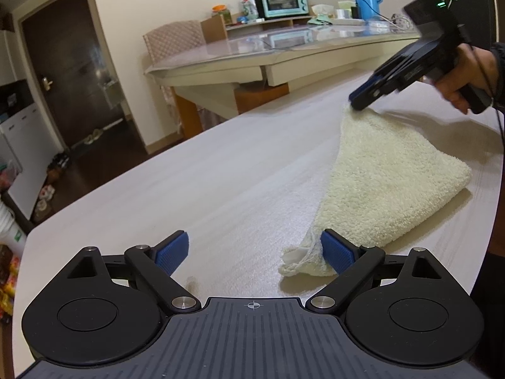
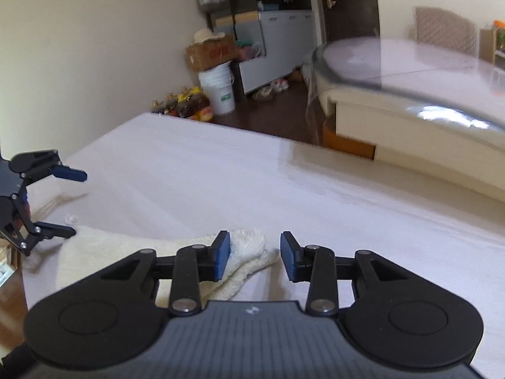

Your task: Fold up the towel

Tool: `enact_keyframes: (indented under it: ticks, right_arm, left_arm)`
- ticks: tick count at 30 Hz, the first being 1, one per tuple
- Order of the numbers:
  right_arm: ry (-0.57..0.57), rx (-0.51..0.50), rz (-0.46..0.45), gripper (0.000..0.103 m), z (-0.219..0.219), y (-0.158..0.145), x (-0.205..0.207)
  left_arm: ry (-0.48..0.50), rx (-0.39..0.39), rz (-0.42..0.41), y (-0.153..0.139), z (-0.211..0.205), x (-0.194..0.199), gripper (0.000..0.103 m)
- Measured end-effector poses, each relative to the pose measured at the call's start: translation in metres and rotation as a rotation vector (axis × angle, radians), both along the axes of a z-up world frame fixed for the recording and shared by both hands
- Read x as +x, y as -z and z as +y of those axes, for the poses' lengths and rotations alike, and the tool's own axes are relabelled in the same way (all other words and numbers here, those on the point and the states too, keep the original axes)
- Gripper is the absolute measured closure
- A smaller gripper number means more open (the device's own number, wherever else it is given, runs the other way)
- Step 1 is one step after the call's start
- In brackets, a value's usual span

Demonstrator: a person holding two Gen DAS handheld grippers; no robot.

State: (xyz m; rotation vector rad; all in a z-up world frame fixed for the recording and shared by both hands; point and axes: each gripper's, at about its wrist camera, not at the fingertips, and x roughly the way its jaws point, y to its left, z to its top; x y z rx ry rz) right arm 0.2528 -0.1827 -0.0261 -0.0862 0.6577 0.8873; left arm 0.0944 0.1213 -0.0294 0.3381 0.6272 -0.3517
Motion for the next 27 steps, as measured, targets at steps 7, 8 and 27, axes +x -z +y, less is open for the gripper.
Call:
enact_keyframes:
  ticks: [7, 8, 27]
  right_arm:
    - [-0.221, -0.168, -0.222, 0.063, 0.015, -0.005, -0.074]
    - [-0.253, -0.201, -0.223, 0.063, 0.016, -0.001, -0.078]
    - [-0.227, -0.026, -0.087, 0.053, 0.000, -0.007, -0.072]
  left_arm:
    - [0.010, -0.007, -0.002, 0.001, 0.003, 0.003, 0.005]
    - [0.008, -0.010, -0.001, 0.002, 0.003, 0.003, 0.004]
    - [-0.054, 0.048, -0.015, 0.001, -0.006, -0.023, 0.006]
